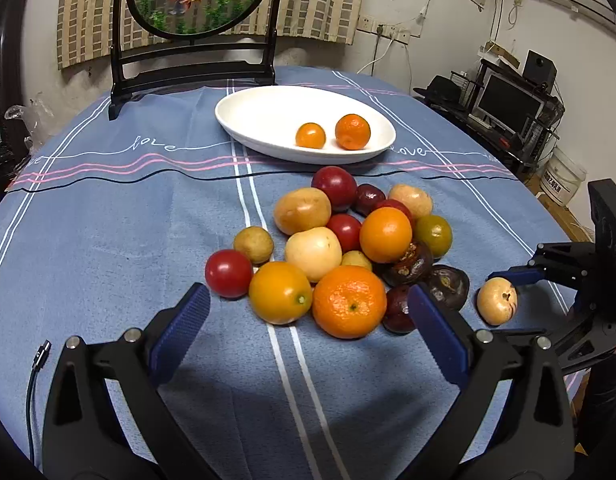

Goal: Organize fruits
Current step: 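Release both fruits on the plate and return both tools to the pile, then grasp the striped pear with the right tool while the left tool grasps a yellow orange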

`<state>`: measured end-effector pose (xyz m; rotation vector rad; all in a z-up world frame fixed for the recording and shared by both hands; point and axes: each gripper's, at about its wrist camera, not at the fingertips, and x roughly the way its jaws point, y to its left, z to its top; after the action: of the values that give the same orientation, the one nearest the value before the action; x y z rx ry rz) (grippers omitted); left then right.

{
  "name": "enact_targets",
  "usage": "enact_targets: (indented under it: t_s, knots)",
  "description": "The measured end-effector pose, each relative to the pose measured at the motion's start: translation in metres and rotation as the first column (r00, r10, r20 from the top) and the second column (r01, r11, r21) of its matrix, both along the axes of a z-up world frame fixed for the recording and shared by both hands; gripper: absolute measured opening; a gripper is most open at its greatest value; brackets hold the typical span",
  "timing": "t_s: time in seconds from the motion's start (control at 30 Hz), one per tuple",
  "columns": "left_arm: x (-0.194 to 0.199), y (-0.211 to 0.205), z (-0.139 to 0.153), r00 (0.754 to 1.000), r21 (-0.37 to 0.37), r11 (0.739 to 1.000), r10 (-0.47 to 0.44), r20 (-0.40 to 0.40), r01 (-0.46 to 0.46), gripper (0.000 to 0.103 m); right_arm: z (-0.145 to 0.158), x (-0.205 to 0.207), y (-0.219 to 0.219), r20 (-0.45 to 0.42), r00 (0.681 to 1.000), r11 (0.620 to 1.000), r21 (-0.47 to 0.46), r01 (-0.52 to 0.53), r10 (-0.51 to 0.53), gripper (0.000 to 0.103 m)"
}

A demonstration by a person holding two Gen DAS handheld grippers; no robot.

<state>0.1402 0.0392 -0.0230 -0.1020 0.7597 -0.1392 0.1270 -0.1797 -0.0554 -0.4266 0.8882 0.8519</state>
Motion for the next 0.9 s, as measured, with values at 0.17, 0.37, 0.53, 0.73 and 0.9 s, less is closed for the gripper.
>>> enact_targets:
  t_s: [0.17,0.37,0.53,0.73,0.9]
  knots:
    - [-0.003,-0.003,0.001,1.000,0.000,1.000,-0.023,0.015,0.023,0.101,0.003,0.004,0.000,-0.014,0.999,0.999,0.010,0.030,-0.030,0.043]
    - [-0.007,-0.025,0.003,0.989,0.045,0.988,-0.146,0.033,0.145,0.101,0.048,0.041,-0.008,0.001,0.978,0.931,0.307,0.199,-0.210,0.043]
    - [-0.011,-0.041,0.004,0.974,0.098,0.971,-0.221,0.045,0.216,0.099,0.045,0.048,0.000,-0.026,0.982,0.914,0.363,0.182,-0.185,0.043]
    - [-0.012,-0.038,0.006,0.976,0.156,0.968,-0.207,0.062,0.196,0.077,0.036,0.046,0.000,-0.054,0.982,0.922,0.340,0.186,-0.178,0.043]
    - [0.000,-0.002,0.000,0.993,0.087,0.989,-0.117,-0.008,0.117,0.061,0.040,0.041,-0.002,-0.051,0.983,0.916,0.356,0.184,-0.178,0.043]
